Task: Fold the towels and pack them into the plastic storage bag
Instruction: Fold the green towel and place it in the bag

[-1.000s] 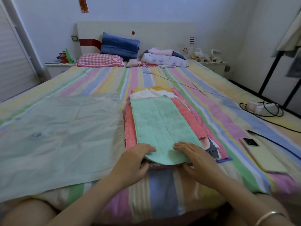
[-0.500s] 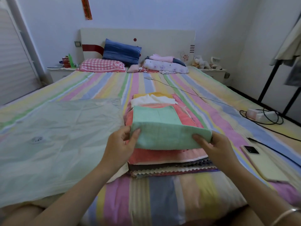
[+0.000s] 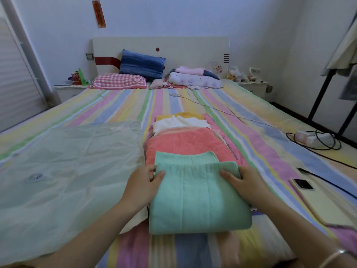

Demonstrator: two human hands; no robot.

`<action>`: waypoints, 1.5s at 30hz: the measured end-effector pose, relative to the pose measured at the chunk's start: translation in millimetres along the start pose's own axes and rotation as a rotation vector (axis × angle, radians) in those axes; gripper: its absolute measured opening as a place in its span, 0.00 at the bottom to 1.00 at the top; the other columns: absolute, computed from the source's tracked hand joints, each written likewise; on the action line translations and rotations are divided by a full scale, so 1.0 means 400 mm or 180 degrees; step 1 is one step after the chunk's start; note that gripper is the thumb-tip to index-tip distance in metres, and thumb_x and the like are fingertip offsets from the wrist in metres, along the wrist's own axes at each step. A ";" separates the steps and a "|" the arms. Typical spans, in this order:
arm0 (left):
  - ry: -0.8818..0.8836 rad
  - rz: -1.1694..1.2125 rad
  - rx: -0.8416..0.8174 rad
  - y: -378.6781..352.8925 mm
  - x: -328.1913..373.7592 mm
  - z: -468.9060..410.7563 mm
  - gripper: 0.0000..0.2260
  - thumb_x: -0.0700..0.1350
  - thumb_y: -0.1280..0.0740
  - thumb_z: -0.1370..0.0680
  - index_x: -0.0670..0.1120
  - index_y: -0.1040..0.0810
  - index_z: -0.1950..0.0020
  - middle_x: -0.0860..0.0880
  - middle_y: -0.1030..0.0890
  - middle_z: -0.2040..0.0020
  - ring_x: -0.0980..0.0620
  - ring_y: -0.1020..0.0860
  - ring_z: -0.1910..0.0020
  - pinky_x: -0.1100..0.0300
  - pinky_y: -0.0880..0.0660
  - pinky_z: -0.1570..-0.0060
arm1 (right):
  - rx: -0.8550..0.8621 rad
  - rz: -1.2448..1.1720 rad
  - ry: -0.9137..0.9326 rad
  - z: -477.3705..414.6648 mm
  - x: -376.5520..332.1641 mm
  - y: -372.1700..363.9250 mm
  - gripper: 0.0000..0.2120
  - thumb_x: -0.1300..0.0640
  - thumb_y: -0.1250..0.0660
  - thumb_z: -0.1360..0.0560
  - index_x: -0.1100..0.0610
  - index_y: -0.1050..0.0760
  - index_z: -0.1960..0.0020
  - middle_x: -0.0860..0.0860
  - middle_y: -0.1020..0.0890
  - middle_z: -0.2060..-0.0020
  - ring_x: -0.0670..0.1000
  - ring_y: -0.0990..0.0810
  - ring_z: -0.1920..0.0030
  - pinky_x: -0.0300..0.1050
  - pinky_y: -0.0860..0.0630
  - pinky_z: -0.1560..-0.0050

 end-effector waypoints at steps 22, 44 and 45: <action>-0.1033 -0.1949 0.0486 -0.105 0.084 -0.114 0.25 0.51 0.34 0.26 0.47 0.30 0.30 0.45 0.30 0.29 0.43 0.30 0.31 0.47 0.33 0.34 | 0.0335 0.1306 -0.0168 -0.237 0.082 -0.131 0.14 0.41 0.36 0.25 0.51 0.27 0.49 0.49 0.19 0.53 0.52 0.22 0.52 0.48 0.25 0.55; -0.2428 -0.2073 -0.0752 -0.158 0.023 0.122 0.30 0.61 0.34 0.28 0.48 0.28 0.29 0.50 0.30 0.27 0.52 0.33 0.27 0.50 0.35 0.32 | -0.0605 0.2742 0.2465 0.104 -0.004 -0.200 0.33 0.50 0.41 0.34 0.53 0.31 0.28 0.51 0.29 0.29 0.55 0.31 0.29 0.57 0.39 0.32; -0.2435 -0.2079 -0.0768 -0.155 0.015 0.124 0.30 0.59 0.33 0.29 0.48 0.29 0.29 0.49 0.31 0.27 0.52 0.34 0.27 0.50 0.35 0.32 | -0.0575 0.2778 0.2479 0.109 -0.002 -0.204 0.33 0.51 0.41 0.34 0.54 0.31 0.28 0.52 0.30 0.29 0.56 0.31 0.29 0.58 0.38 0.32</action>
Point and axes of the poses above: each hand's wrist, its own z-axis away from the middle knuckle, its own y-axis out of the back of the hand, x = y × z, the point moved 7 cm from there along -z, towards the middle knuckle
